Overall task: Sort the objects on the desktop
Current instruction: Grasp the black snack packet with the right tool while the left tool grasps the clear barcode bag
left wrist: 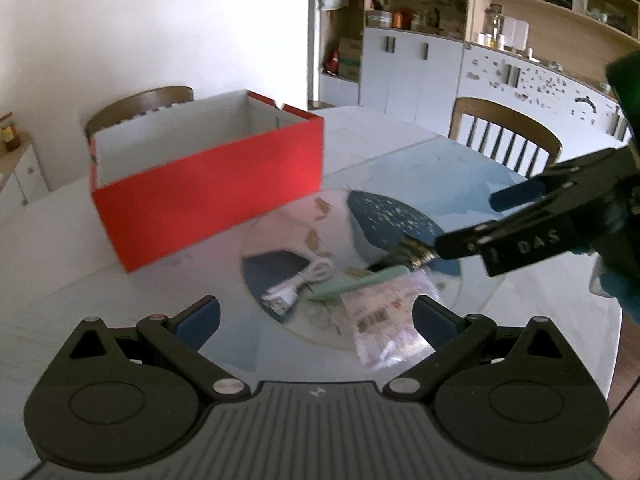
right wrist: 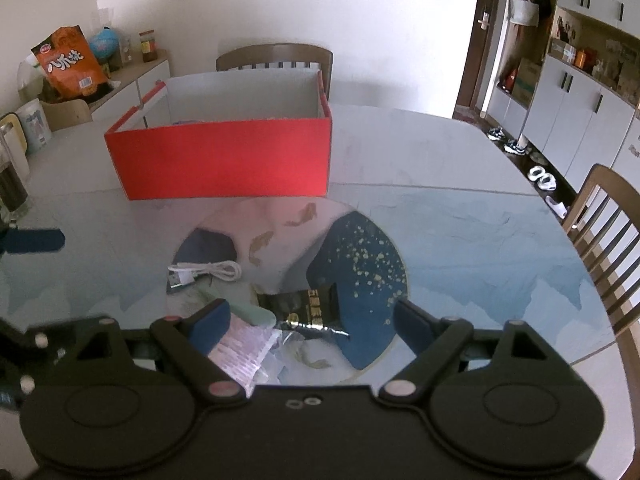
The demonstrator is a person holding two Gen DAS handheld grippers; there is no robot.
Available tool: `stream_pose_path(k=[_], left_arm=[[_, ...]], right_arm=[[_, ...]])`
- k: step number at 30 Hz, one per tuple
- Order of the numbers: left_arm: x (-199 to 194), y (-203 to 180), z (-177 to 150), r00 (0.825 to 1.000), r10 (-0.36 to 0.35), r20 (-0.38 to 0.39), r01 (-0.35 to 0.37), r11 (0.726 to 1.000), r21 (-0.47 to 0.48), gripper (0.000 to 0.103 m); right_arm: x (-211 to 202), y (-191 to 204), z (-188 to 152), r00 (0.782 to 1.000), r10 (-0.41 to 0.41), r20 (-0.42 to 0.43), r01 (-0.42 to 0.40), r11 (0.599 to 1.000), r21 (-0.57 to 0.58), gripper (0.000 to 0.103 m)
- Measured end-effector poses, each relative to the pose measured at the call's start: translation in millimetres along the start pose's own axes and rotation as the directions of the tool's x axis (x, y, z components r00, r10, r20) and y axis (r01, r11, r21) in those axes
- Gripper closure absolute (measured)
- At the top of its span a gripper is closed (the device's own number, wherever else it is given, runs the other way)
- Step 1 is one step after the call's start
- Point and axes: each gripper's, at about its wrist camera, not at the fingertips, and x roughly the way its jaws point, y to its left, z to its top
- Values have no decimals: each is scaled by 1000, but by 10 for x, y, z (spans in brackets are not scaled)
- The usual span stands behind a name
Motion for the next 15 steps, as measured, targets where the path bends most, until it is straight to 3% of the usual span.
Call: stream_pose_path(k=[15], left_arm=[[410, -287, -23, 997, -65, -51, 63, 997, -42, 0]], right_arm=[[296, -162, -109, 999, 6, -39, -5, 1000, 8, 14]])
